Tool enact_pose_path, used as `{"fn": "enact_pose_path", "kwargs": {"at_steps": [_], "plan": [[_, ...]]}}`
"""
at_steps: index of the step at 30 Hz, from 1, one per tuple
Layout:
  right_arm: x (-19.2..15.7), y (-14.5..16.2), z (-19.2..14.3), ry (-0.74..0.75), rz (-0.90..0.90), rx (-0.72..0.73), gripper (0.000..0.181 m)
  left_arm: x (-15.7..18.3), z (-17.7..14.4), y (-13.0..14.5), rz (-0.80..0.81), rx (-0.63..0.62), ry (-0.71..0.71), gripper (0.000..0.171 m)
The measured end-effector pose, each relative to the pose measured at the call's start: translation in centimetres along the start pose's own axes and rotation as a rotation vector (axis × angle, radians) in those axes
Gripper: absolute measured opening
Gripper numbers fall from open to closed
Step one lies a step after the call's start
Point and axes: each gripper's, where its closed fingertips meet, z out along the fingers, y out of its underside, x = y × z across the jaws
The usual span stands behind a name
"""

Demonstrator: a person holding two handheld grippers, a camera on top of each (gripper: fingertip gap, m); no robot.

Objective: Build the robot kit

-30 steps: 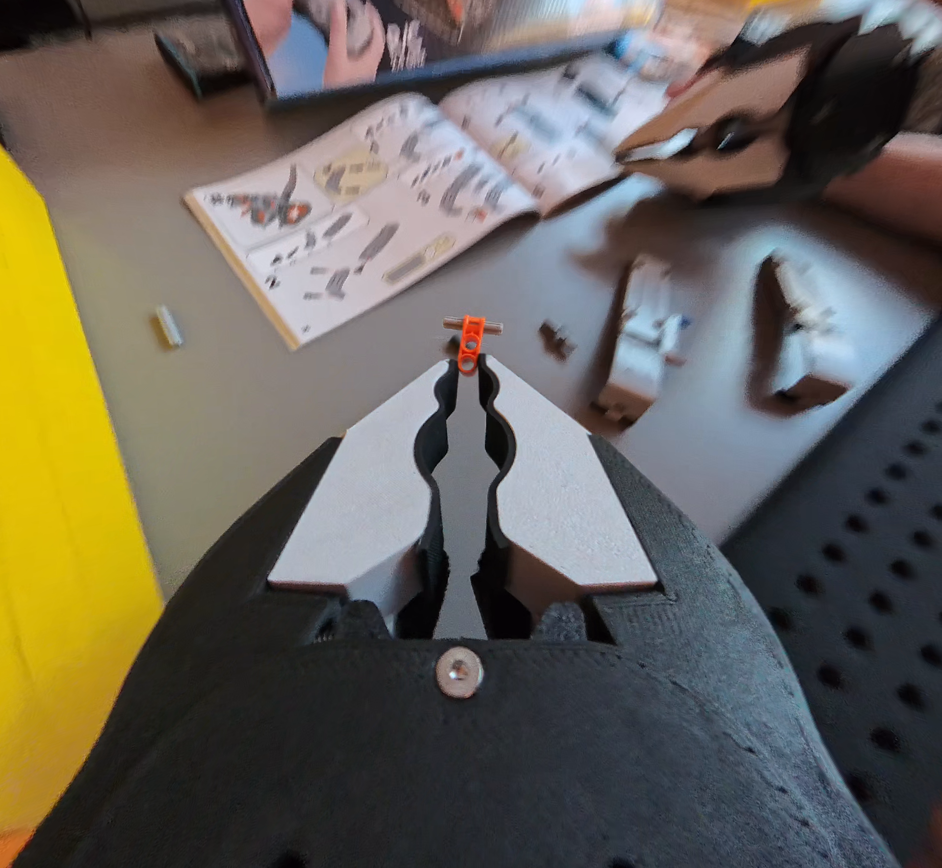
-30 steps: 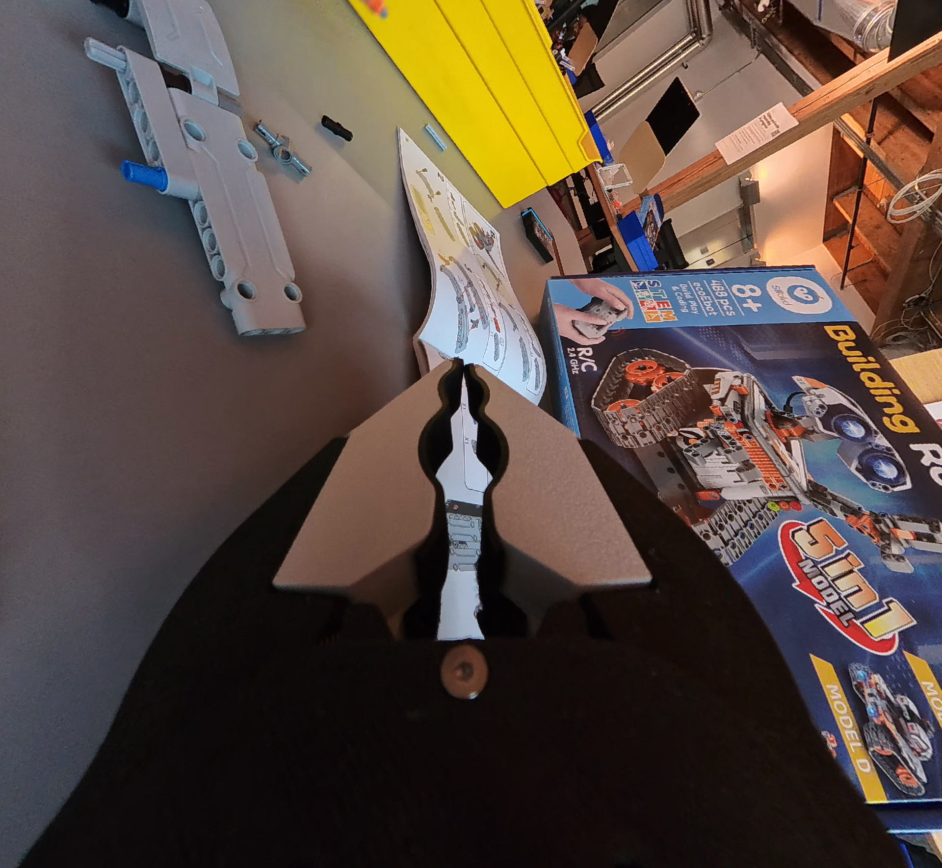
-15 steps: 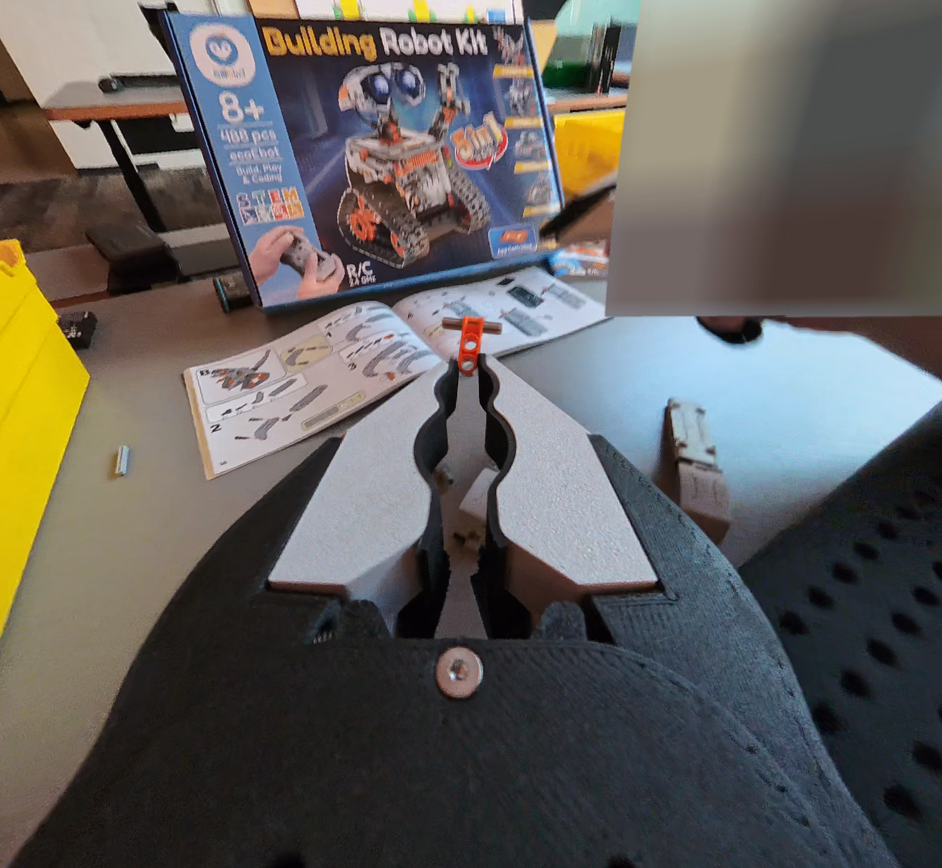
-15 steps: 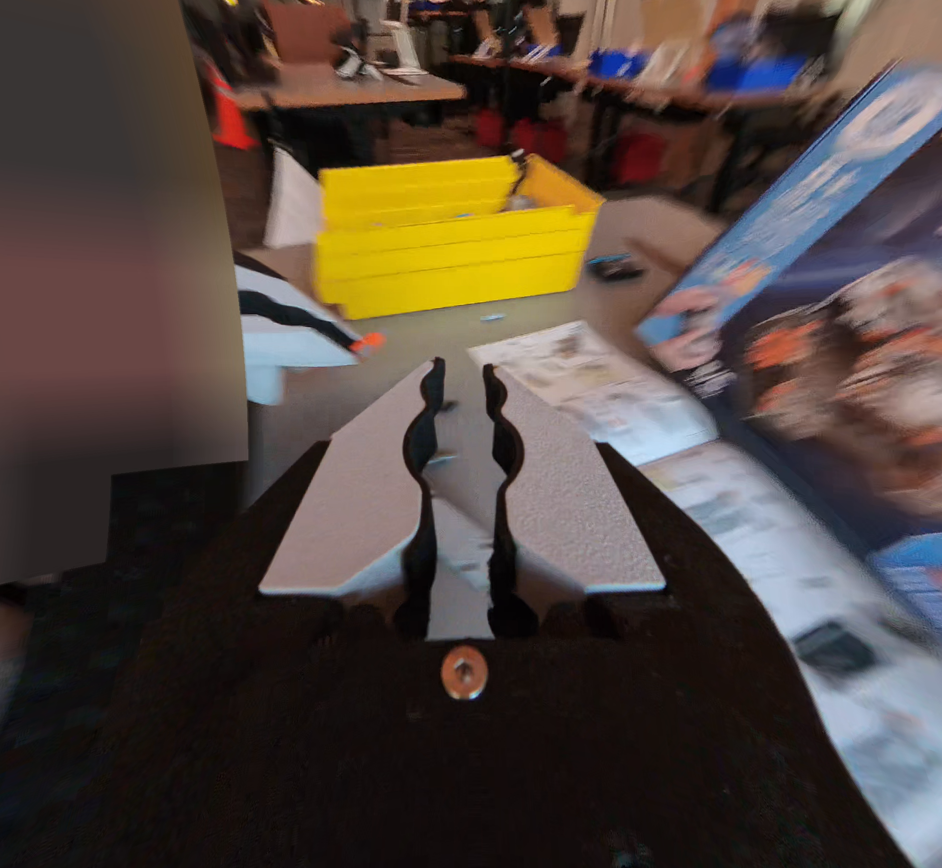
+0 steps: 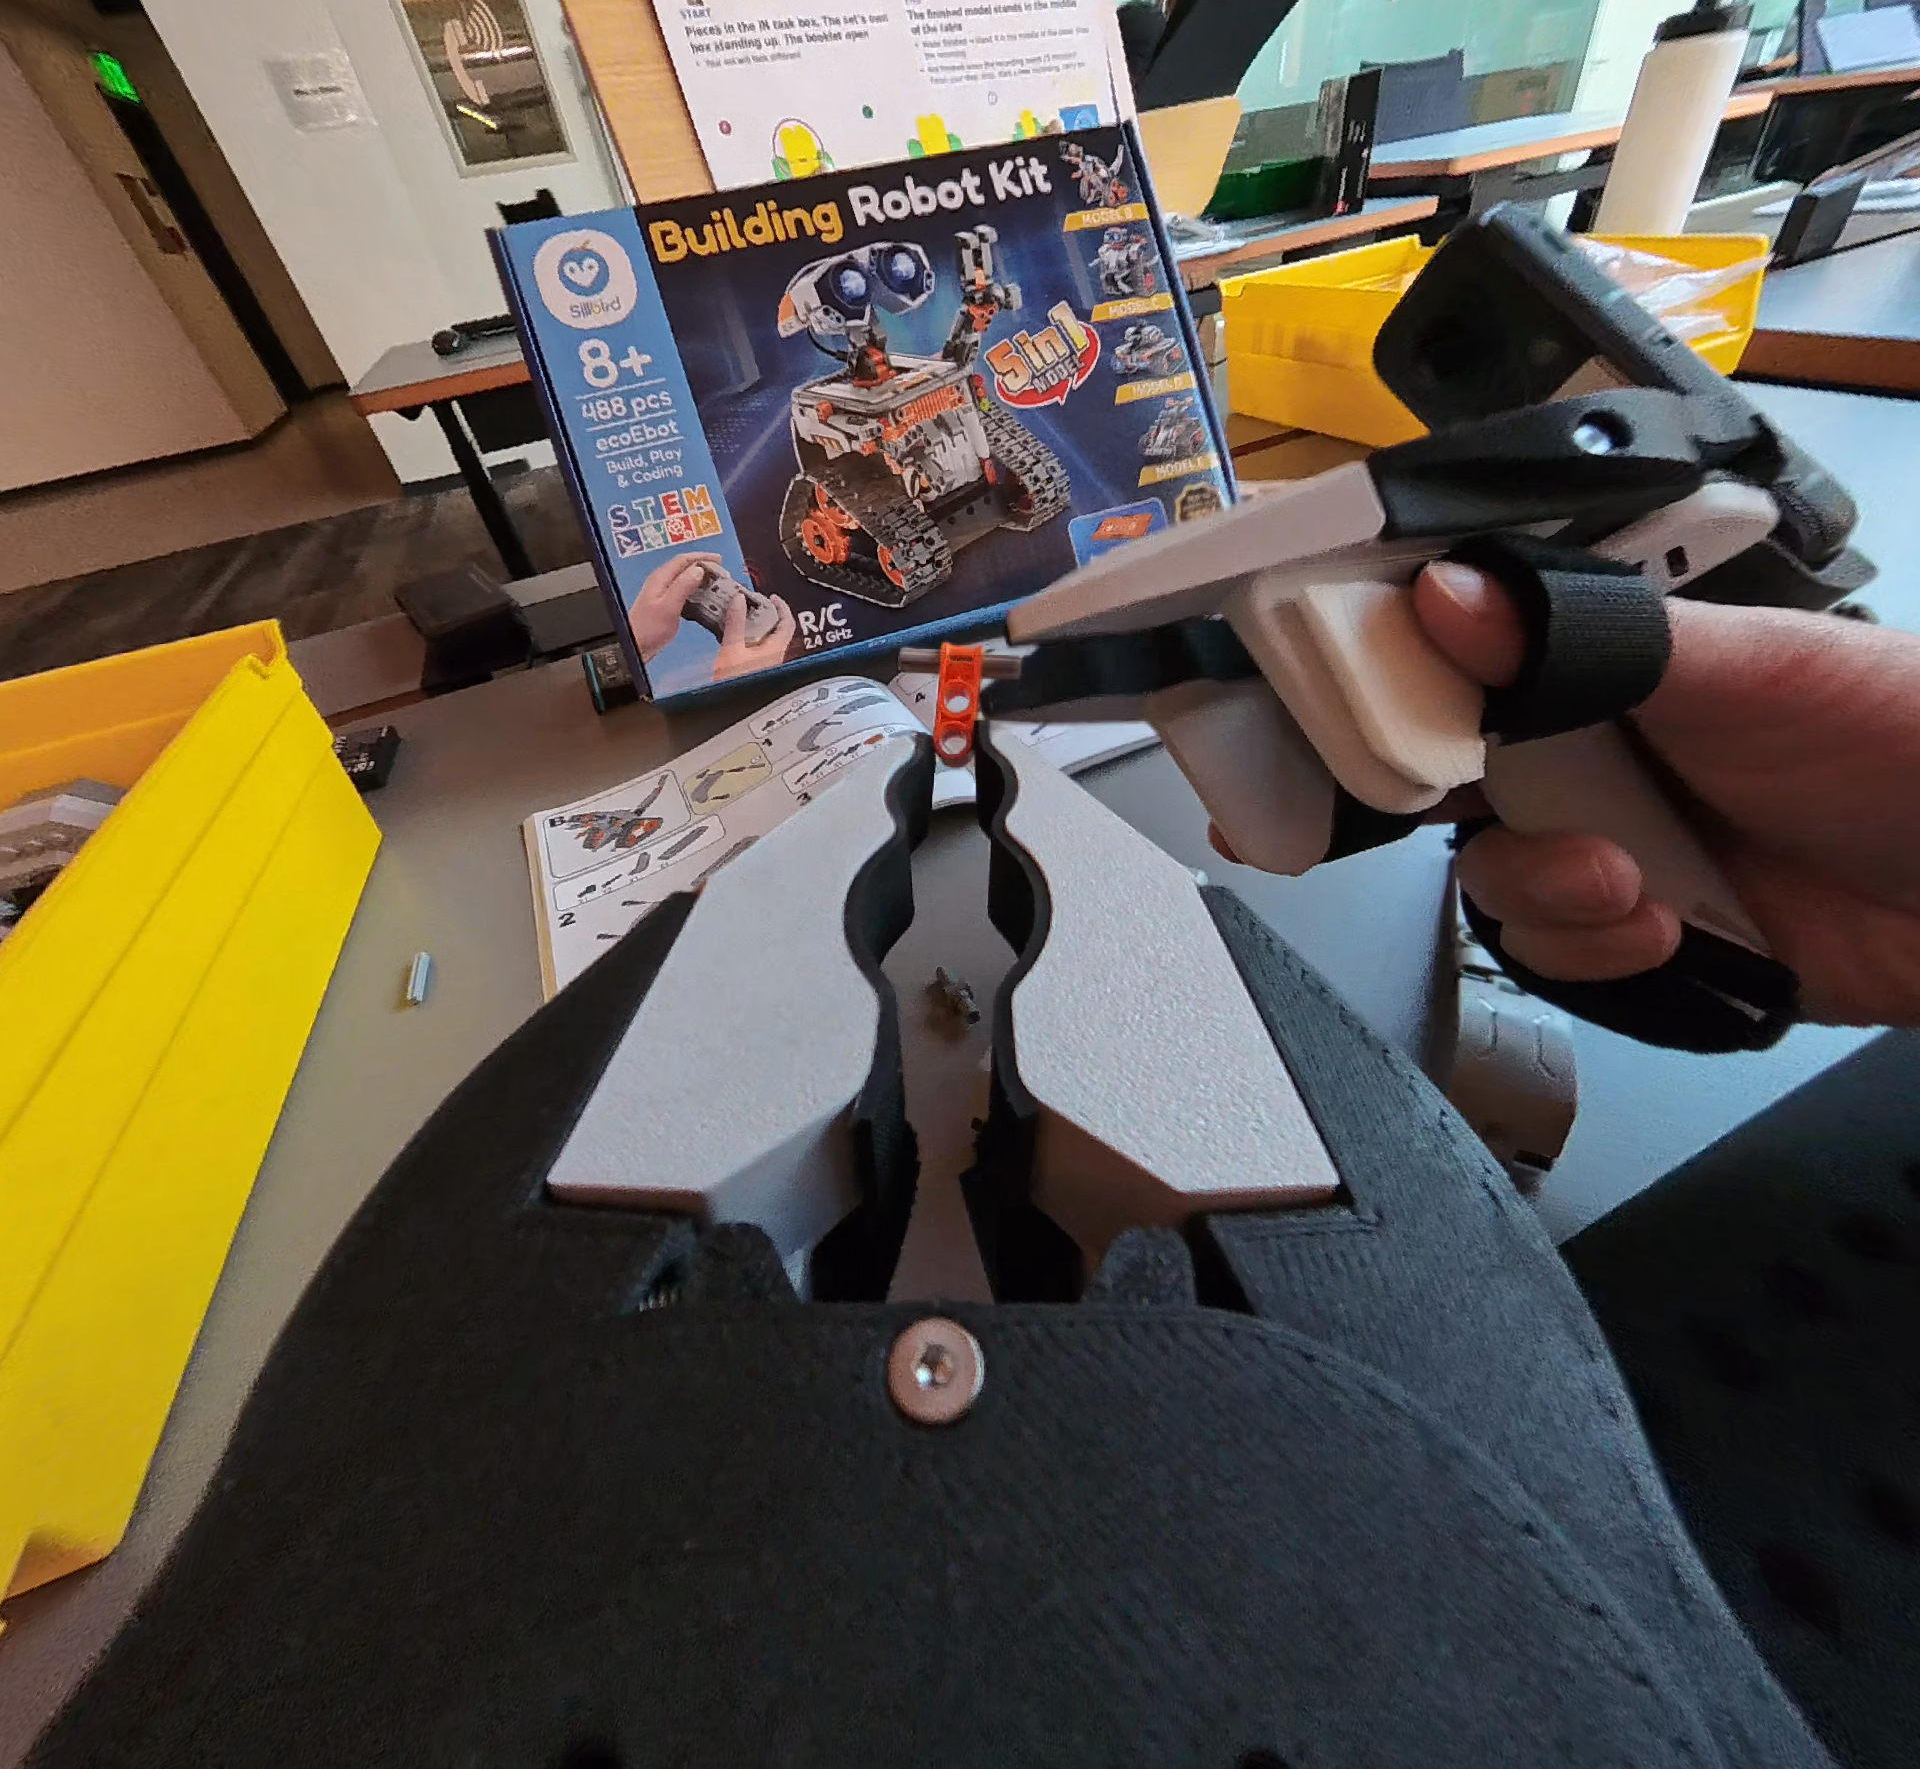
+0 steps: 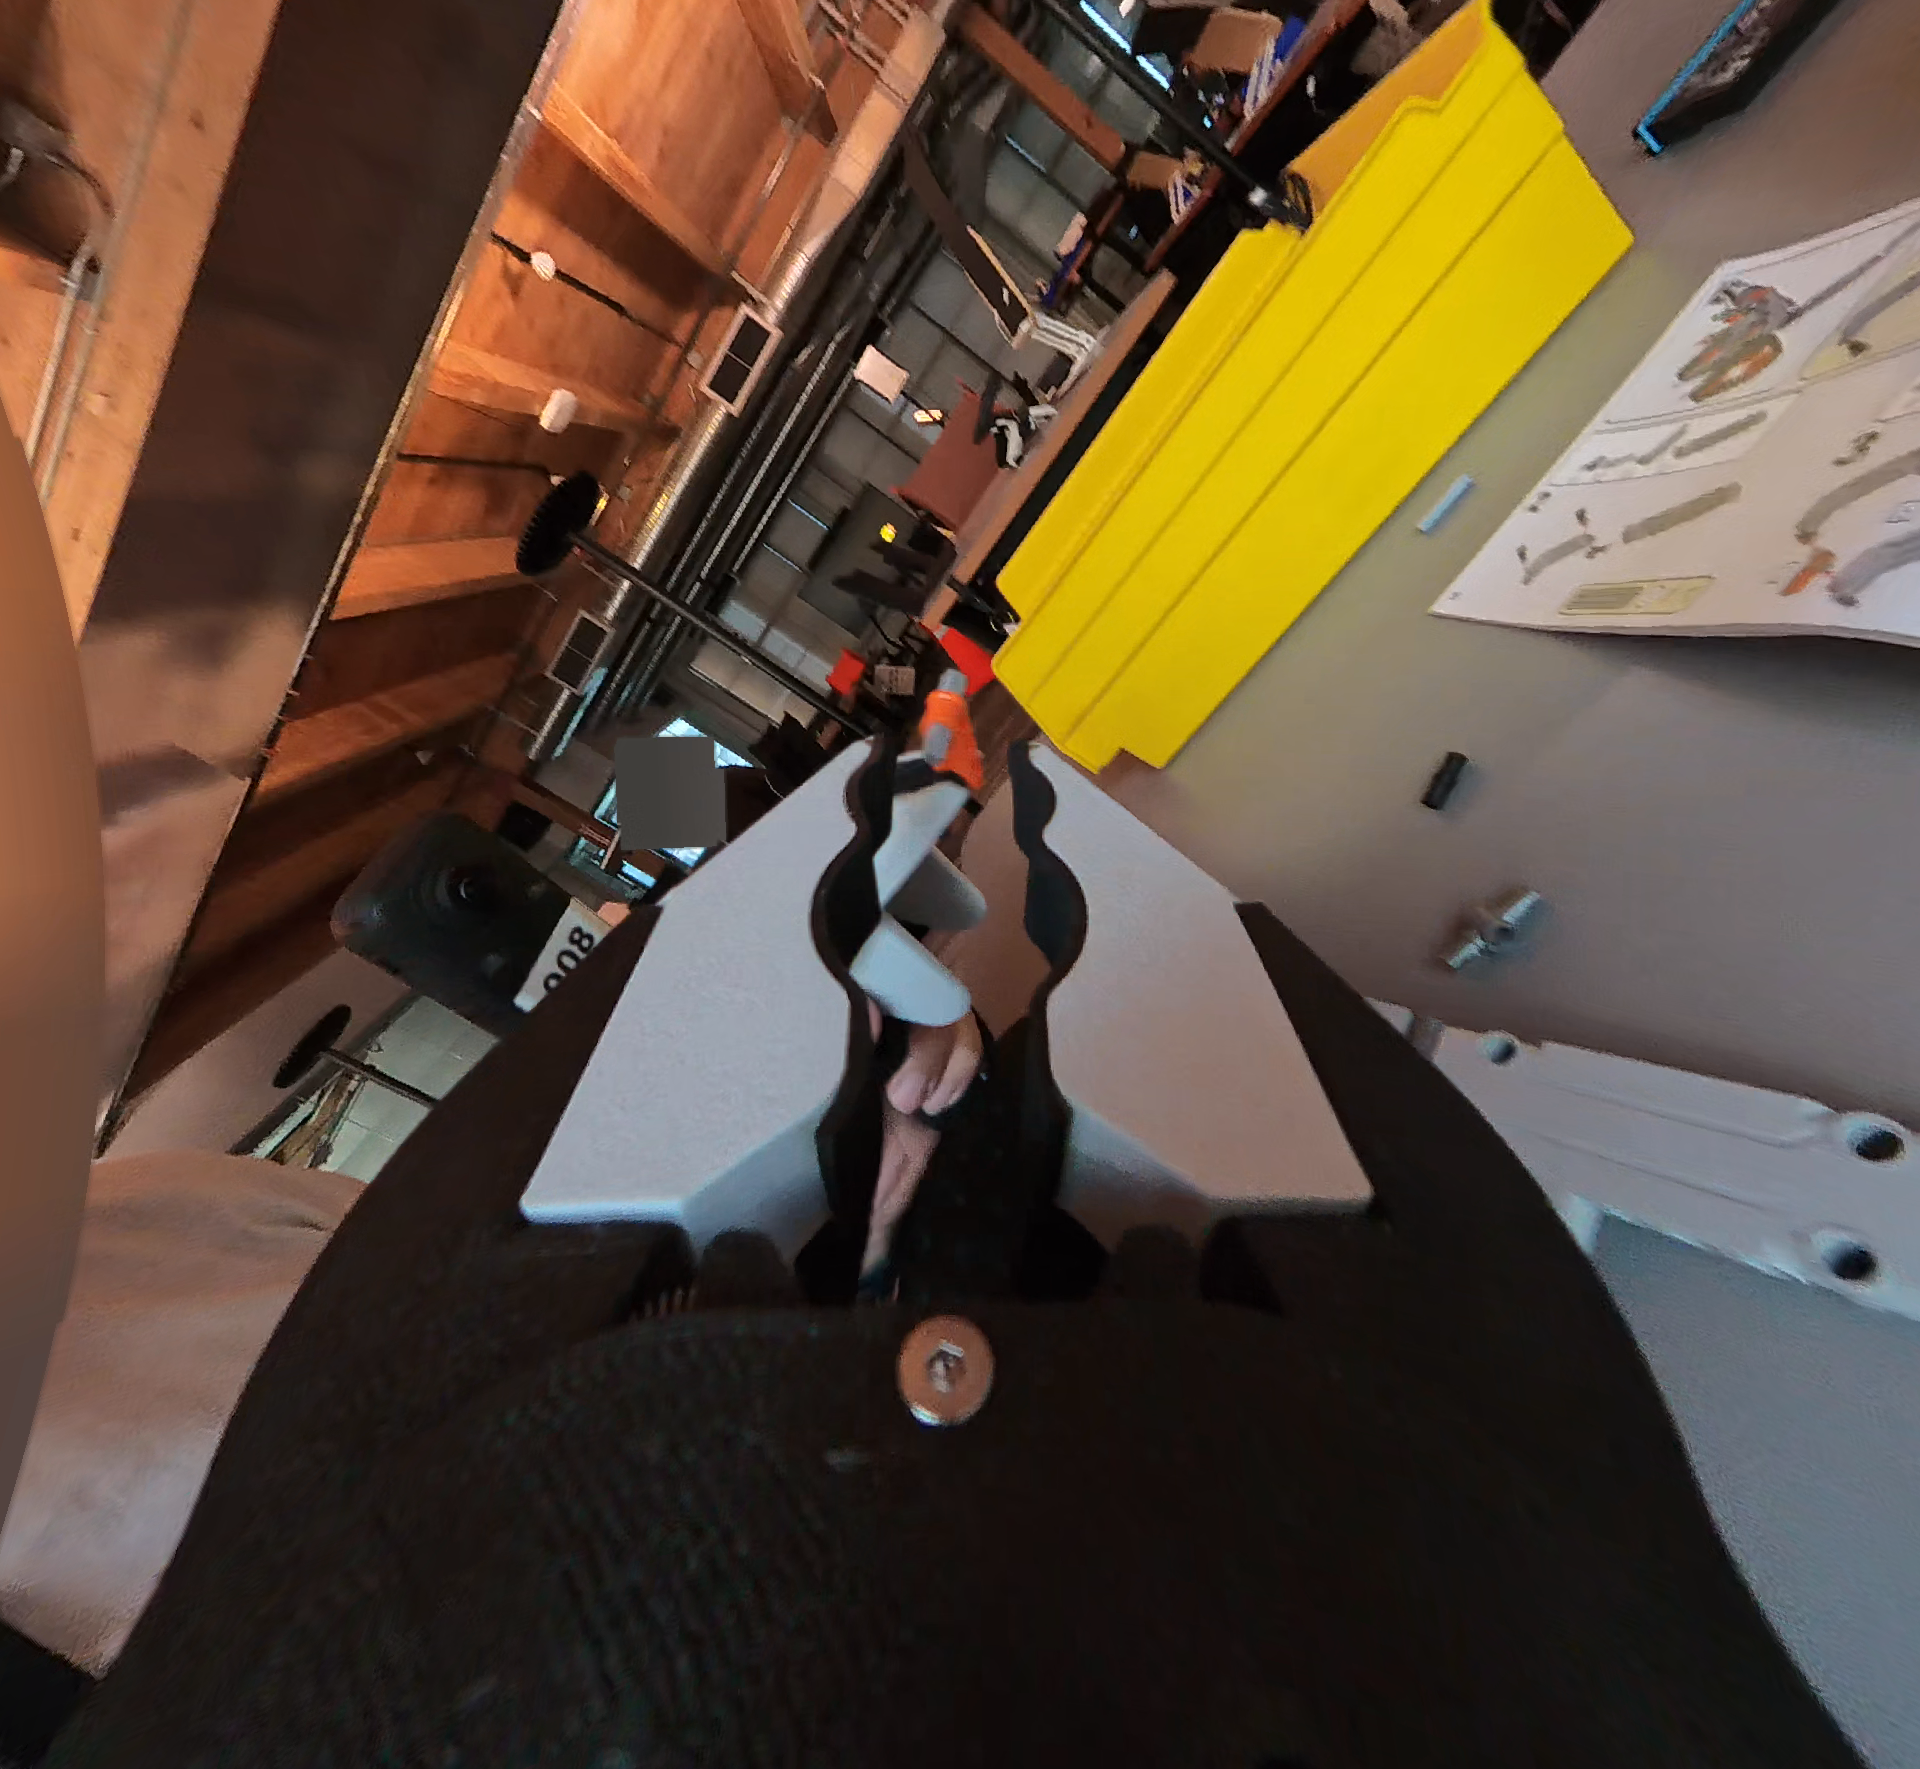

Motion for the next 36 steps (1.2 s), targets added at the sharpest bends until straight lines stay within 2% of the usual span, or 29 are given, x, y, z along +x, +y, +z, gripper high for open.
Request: {"fn": "enact_pose_path", "kwargs": {"at_steps": [2, 6, 8, 10, 18, 23, 24, 26, 27, 29, 32, 36], "plan": [[-0.9, 0.0, 0.3, -0.034, -0.027, 0.02, 0.024, 0.0, 0.1, 0.2, 0.014, -0.011, -0.016, 0.005], [0.0, -0.5, 0.2, 0.059, -0.132, 0.06, 0.016, 0.5, 0.3, -0.1, -0.019, 0.004, 0.003, 0.005], [-0.3, -0.8, 0.0, 0.068, -0.185, 0.085, 0.006, 0.6, 0.5, -0.1, -0.019, 0.002, -0.004, 0.005], [-0.3, -0.8, 0.0, 0.083, -0.227, 0.094, 0.006, 0.7, 0.5, -0.3, -0.023, 0.008, -0.017, 0.005], [-0.2, -1.0, -0.2, 0.086, -0.24, 0.11, 0.005, 0.8, 0.8, -0.2, -0.034, 0.005, -0.037, 0.005], [0.4, -1.0, -0.2, 0.073, -0.165, 0.103, 0.005, 0.9, 1.1, 0.1, -0.045, -0.01, -0.021, 0.005], [0.4, -1.2, -0.4, 0.074, -0.172, 0.114, 0.005, 1.1, 1.2, 0.0, -0.042, -0.002, 0.003, 0.005], [0.4, -2.0, -1.0, 0.09, -0.228, 0.136, 0.005, 0.5, 1.3, -0.1, -0.047, 0.003, 0.041, 0.021], [0.5, -2.7, -1.5, 0.105, -0.261, 0.146, 0.005, -0.1, 1.1, 0.1, -0.051, -0.009, 0.073, 0.021], [0.8, -4.1, -2.8, 0.149, -0.332, 0.162, 0.005, 0.1, 0.4, 0.8, -0.079, -0.052, 0.245, 0.021], [1.6, -6.2, -4.9, 0.225, -0.413, 0.194, 0.005, 0.3, -0.3, 4.1, -0.113, -0.23, 0.422, 0.033], [1.9, -7.6, -6.0, 0.261, -0.468, 0.196, 0.005, 0.5, -0.7, 7.7, -0.119, -0.388, 0.557, 0.031]]}}
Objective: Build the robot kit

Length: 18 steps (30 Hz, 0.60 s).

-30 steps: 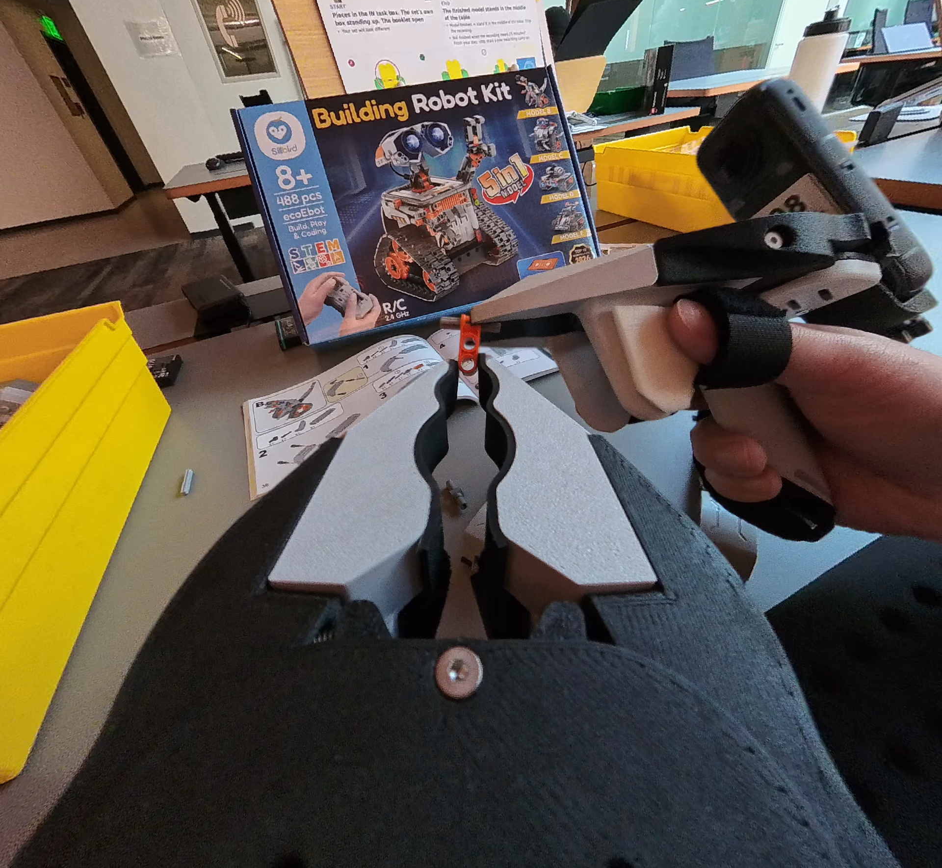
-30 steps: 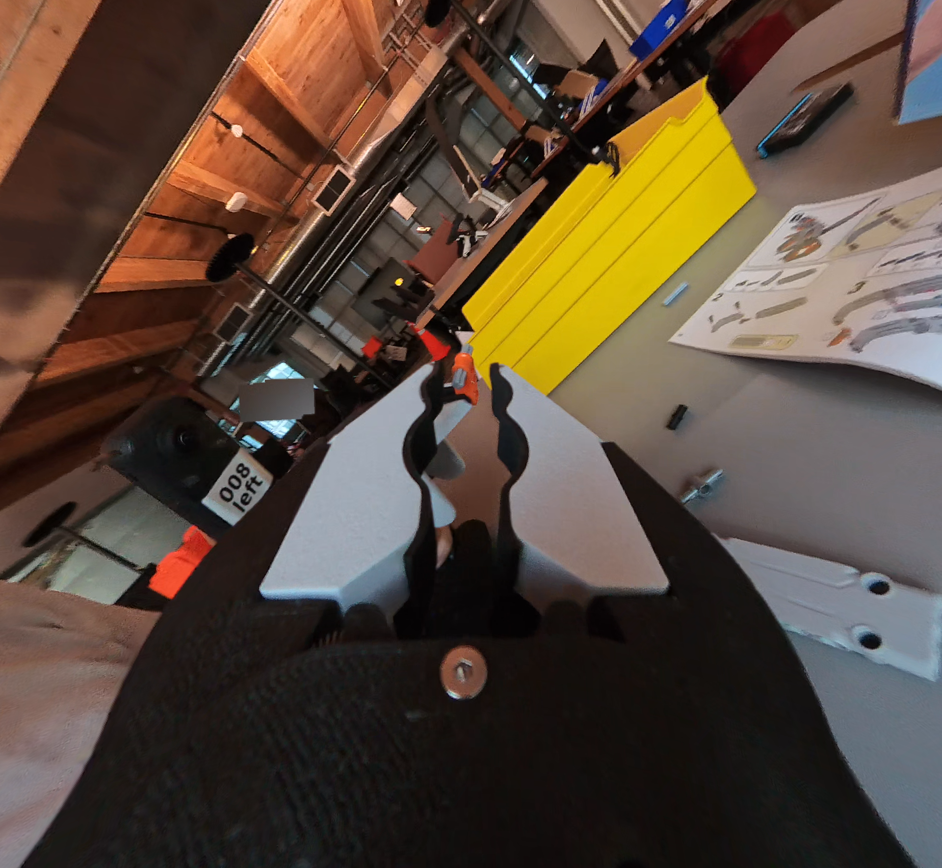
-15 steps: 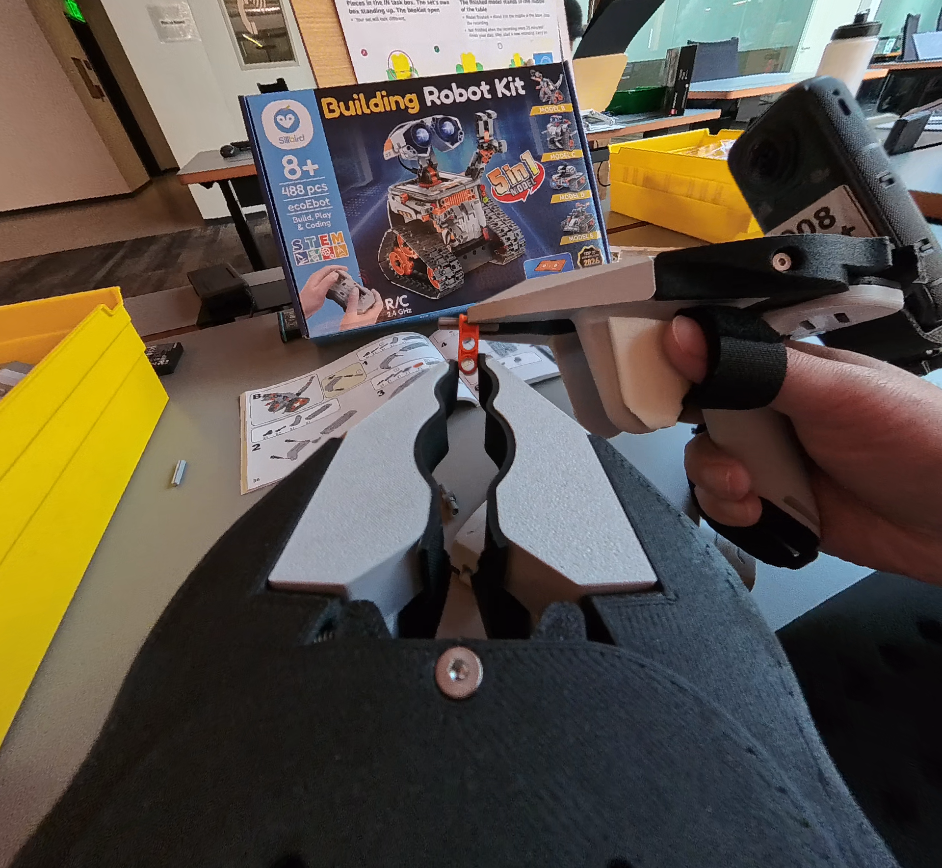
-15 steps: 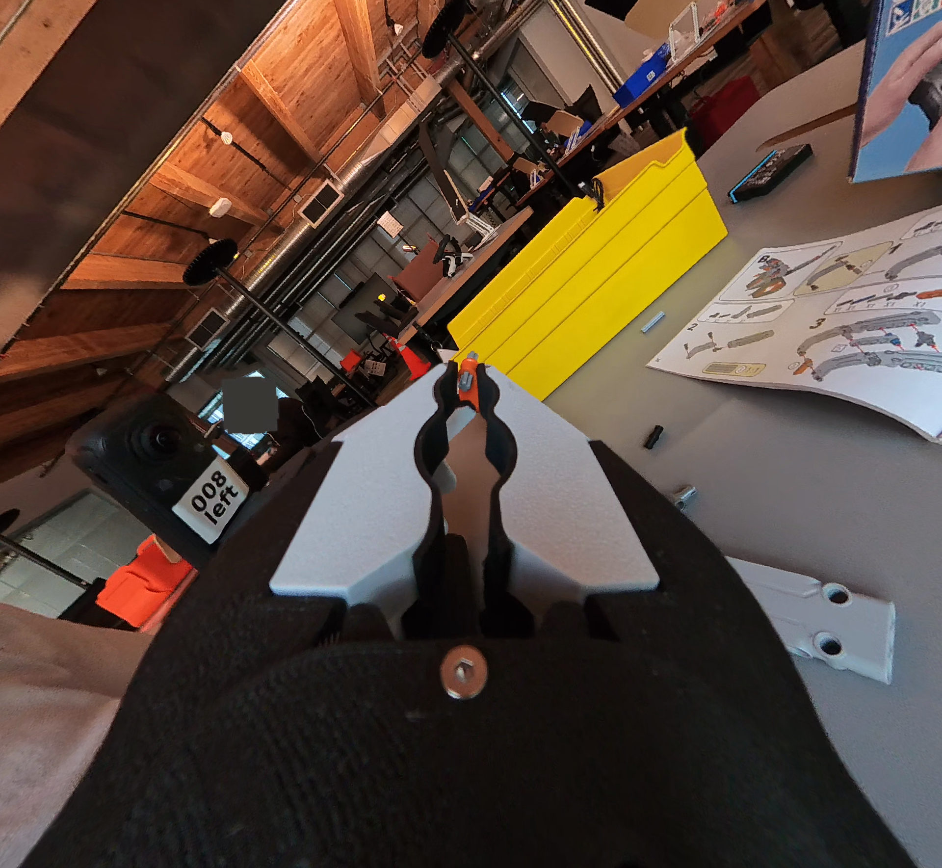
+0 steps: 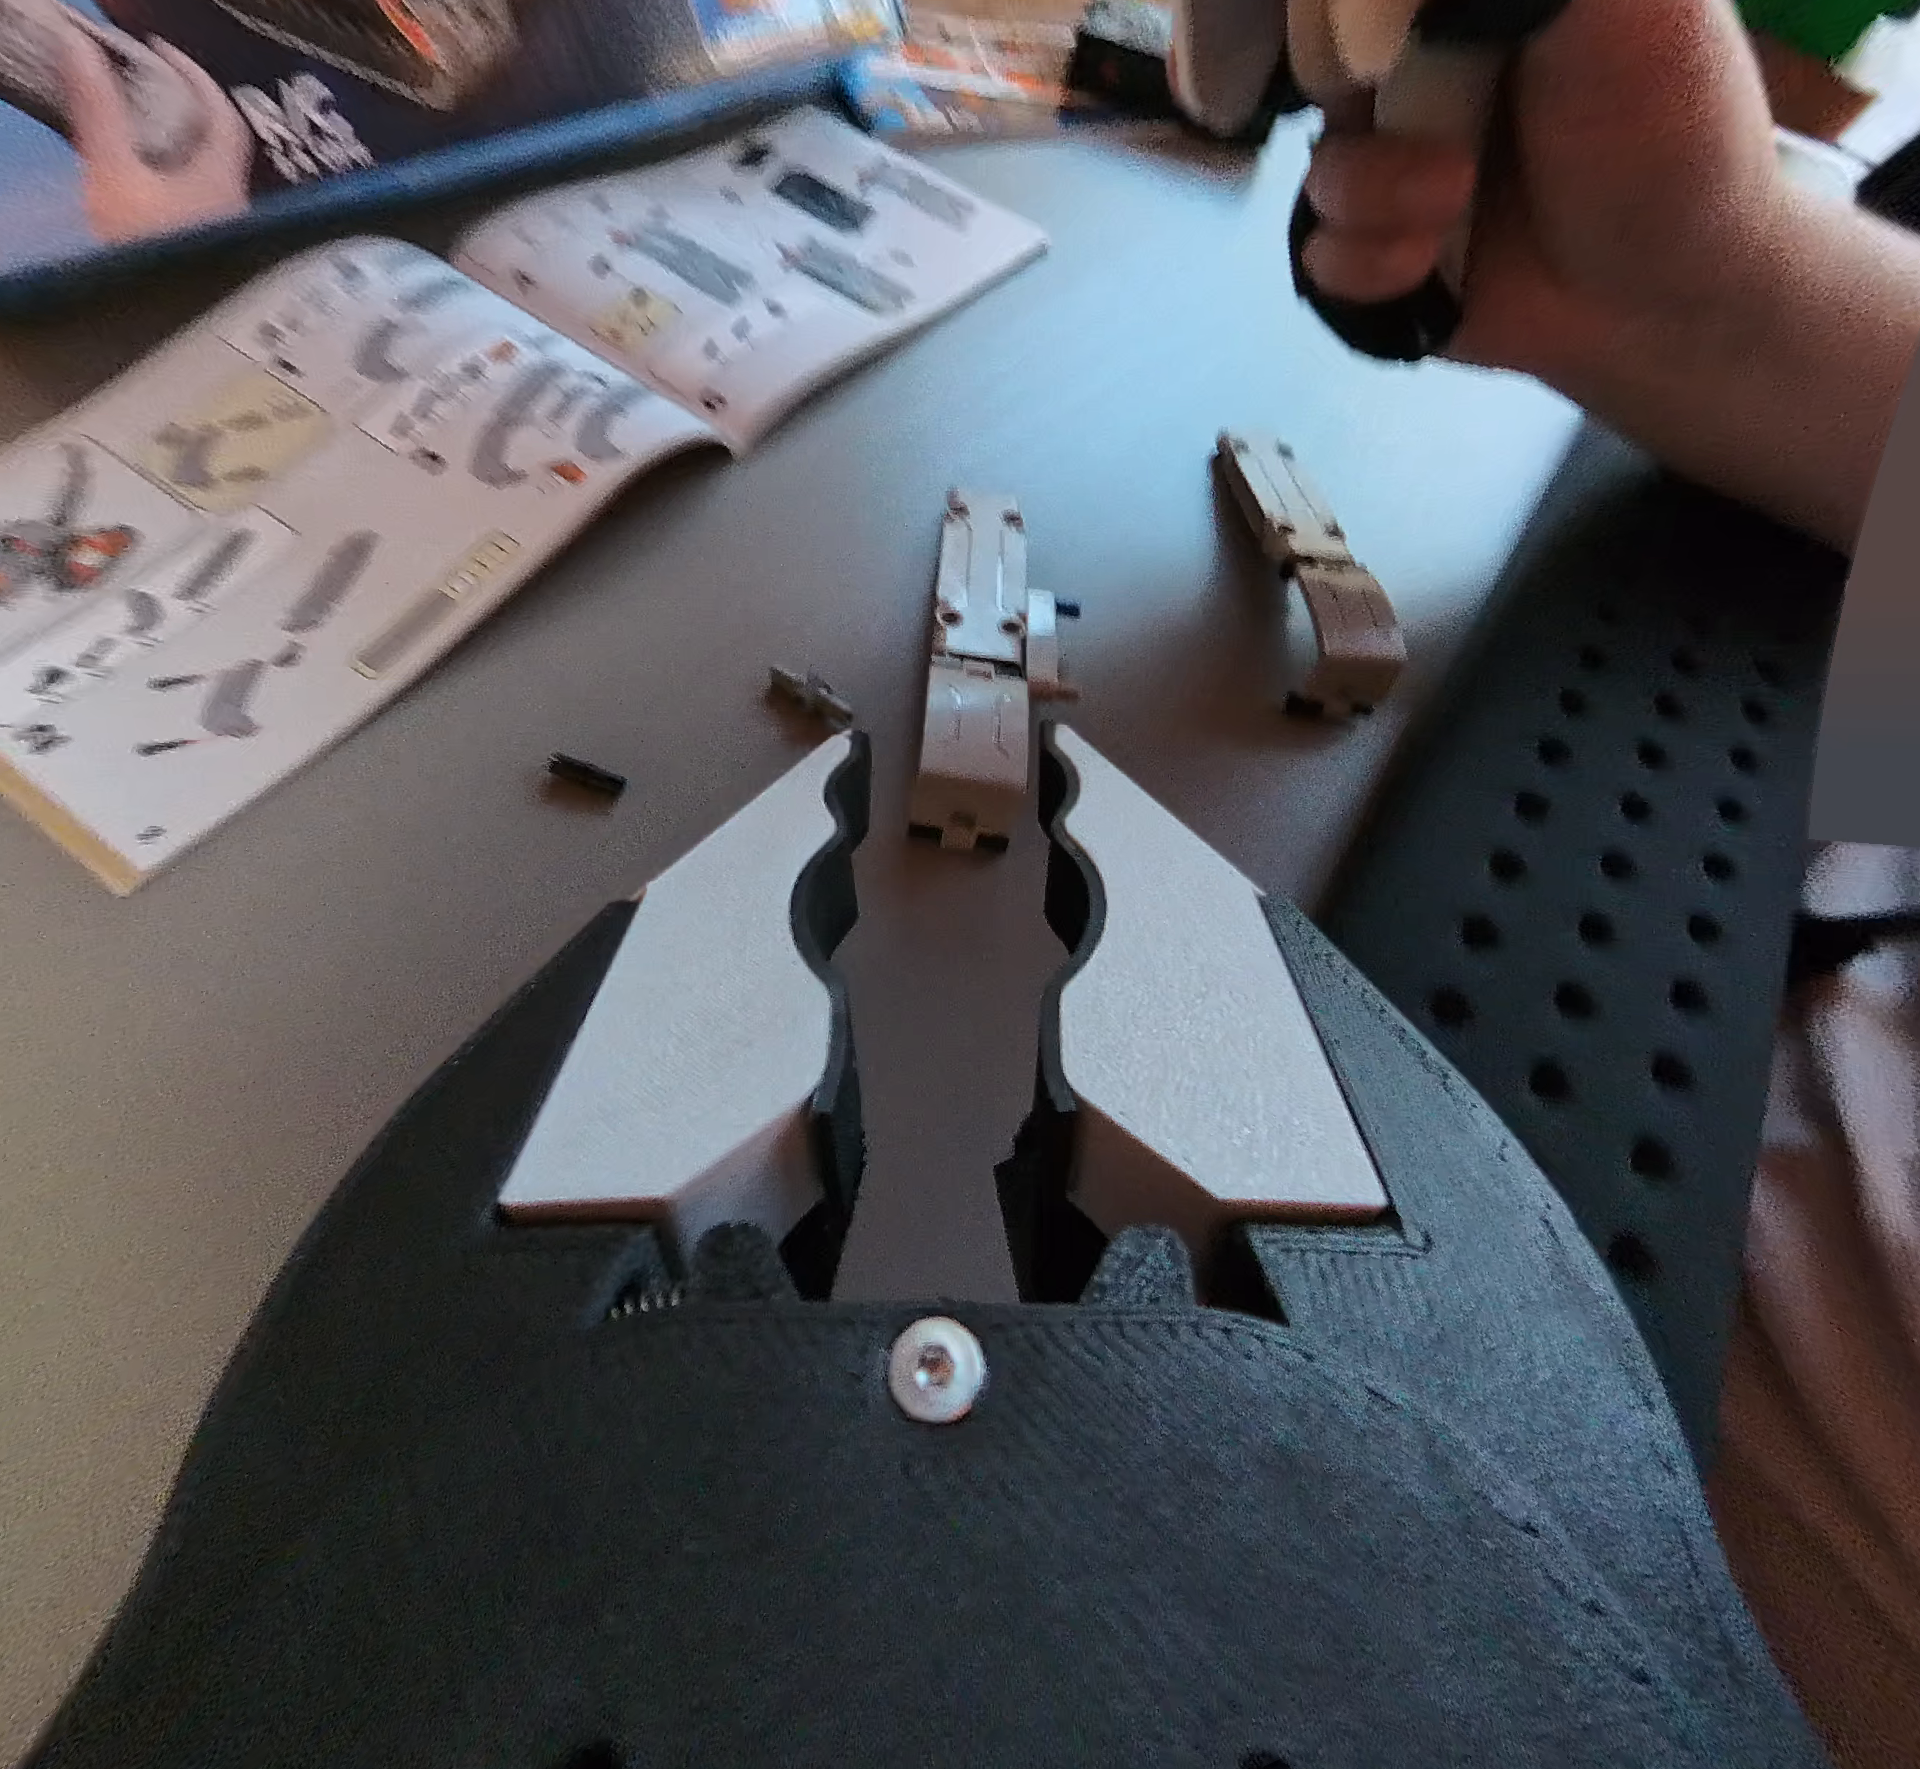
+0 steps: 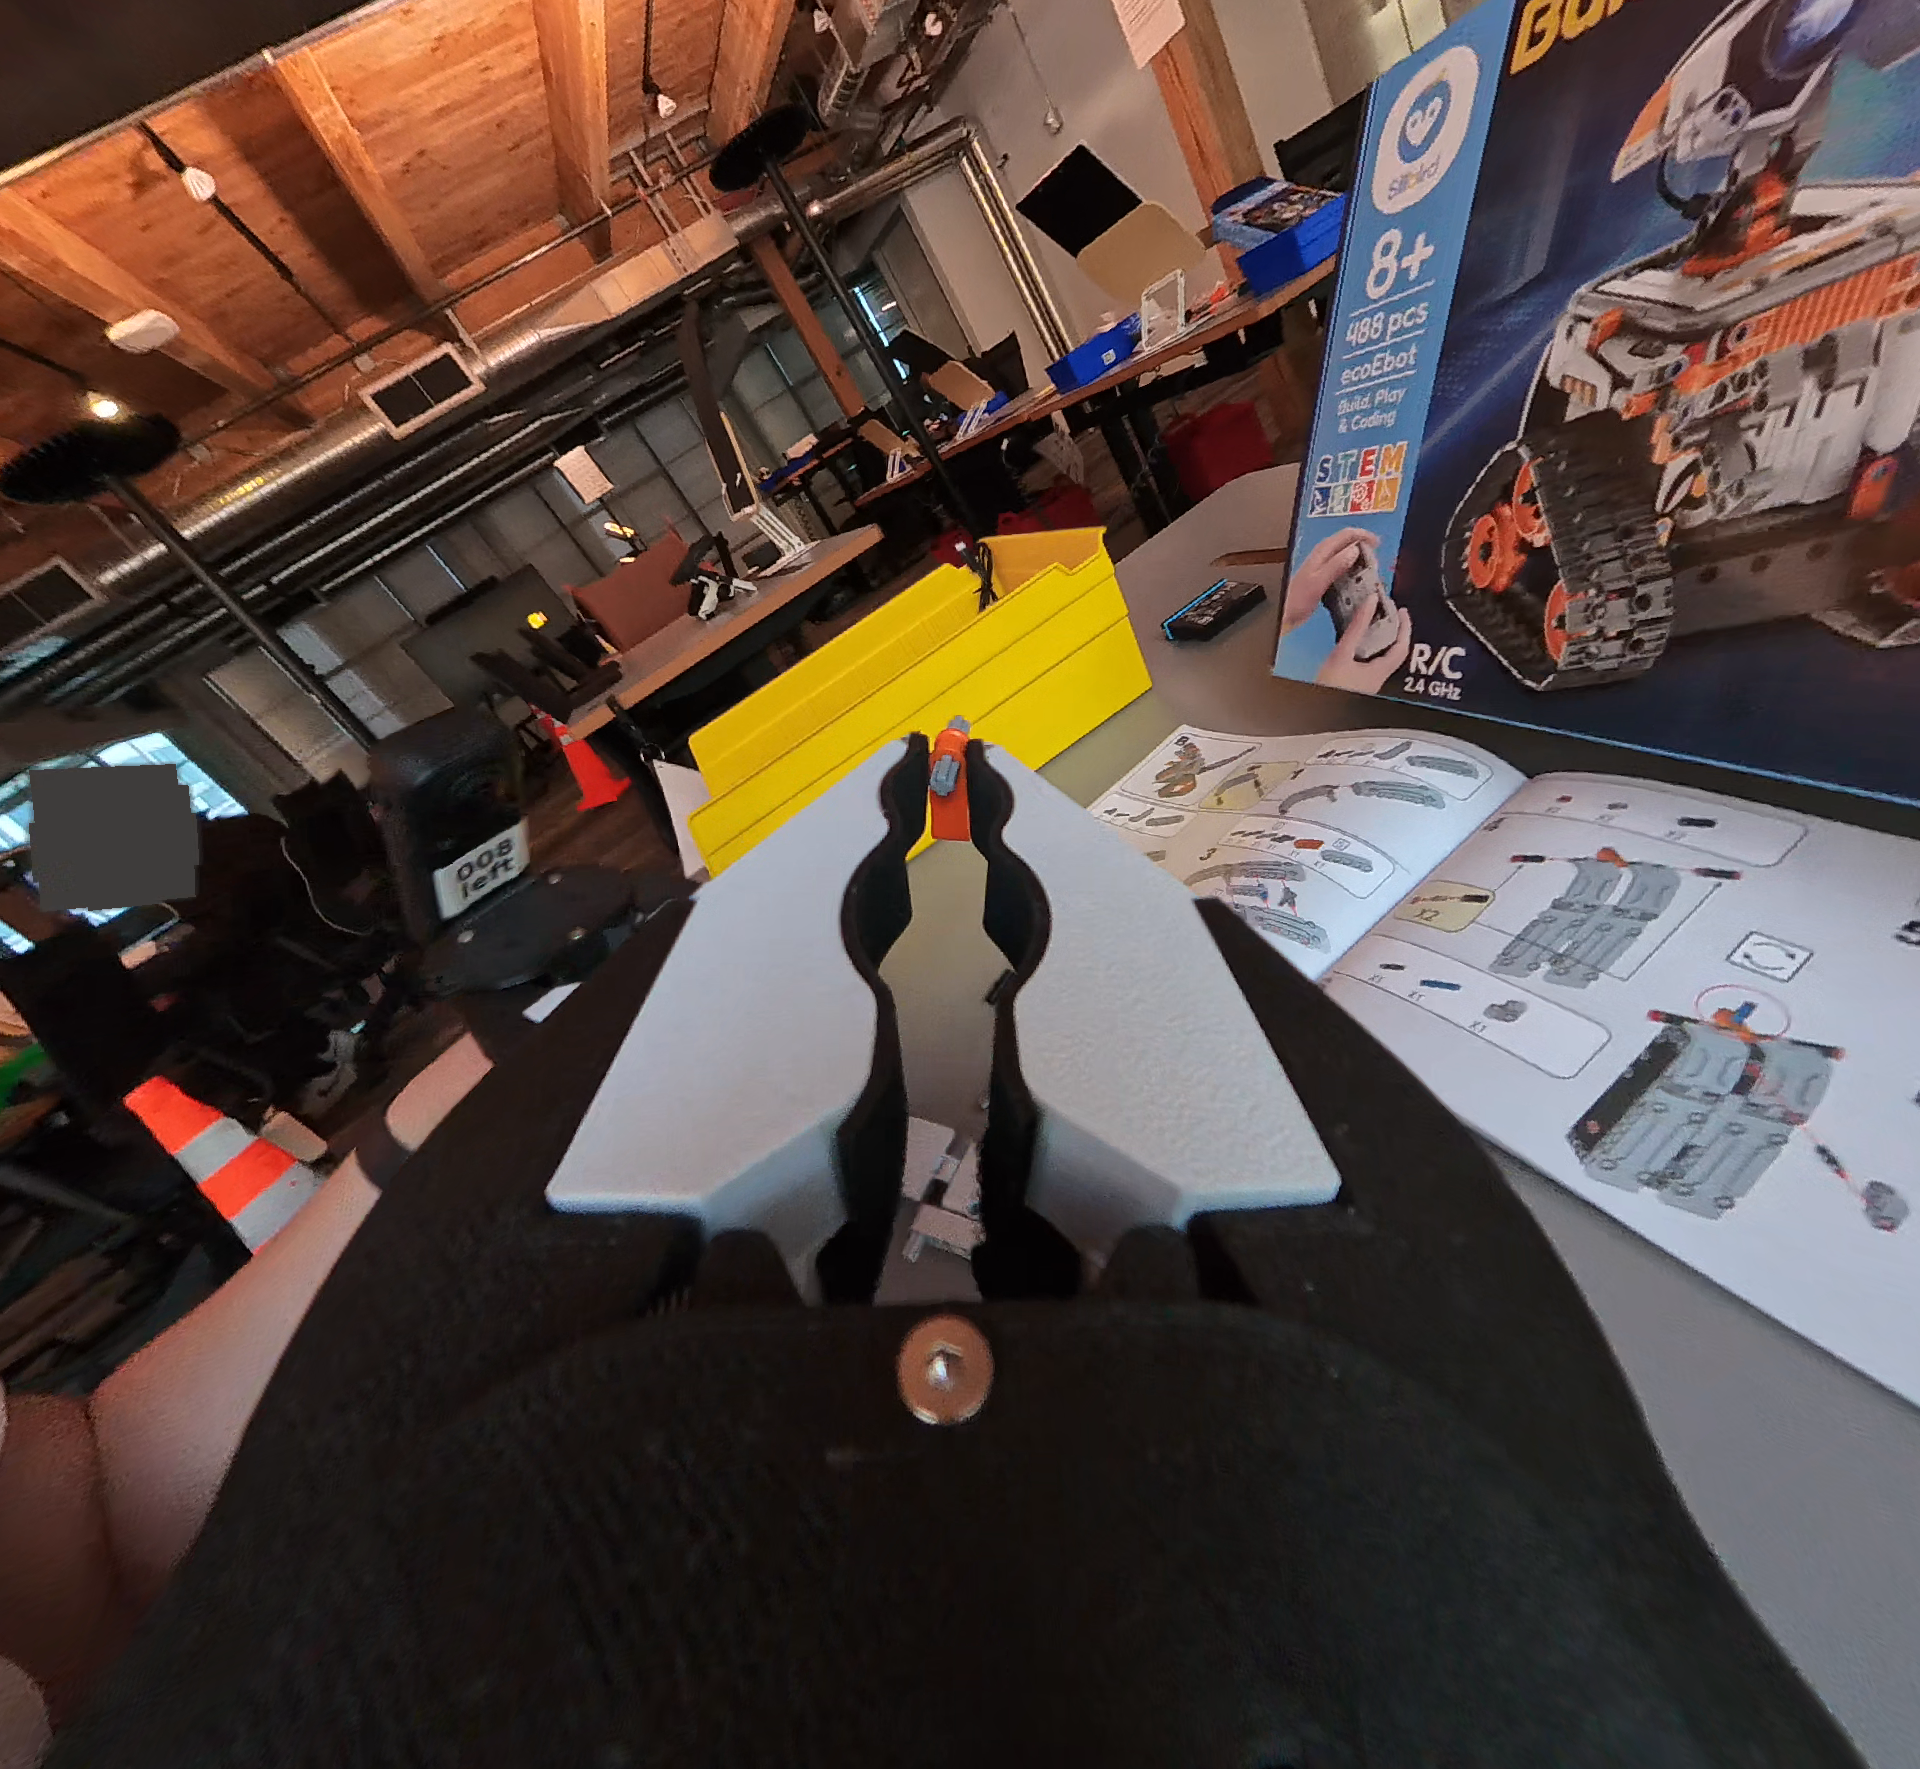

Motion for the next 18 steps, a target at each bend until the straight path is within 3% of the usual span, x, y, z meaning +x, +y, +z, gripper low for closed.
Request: {"fn": "enact_pose_path", "kwargs": {"at_steps": [4, 10, 18], "plan": [[-0.5, 0.1, -0.1, -0.013, -0.073, -0.018, 0.005, 0.1, 0.7, 1.8, 0.038, -0.114, 0.184, 0.03], [-1.3, 0.5, 0.1, -0.058, -0.092, -0.049, 0.005, 0.6, 1.6, 2.9, -0.061, -0.249, 0.462, 0.033], [-0.9, 0.3, 0.0, -0.07, -0.09, -0.06, 0.005, 3.3, 1.8, 2.9, -0.055, -0.326, 0.718, 0.013]]}}
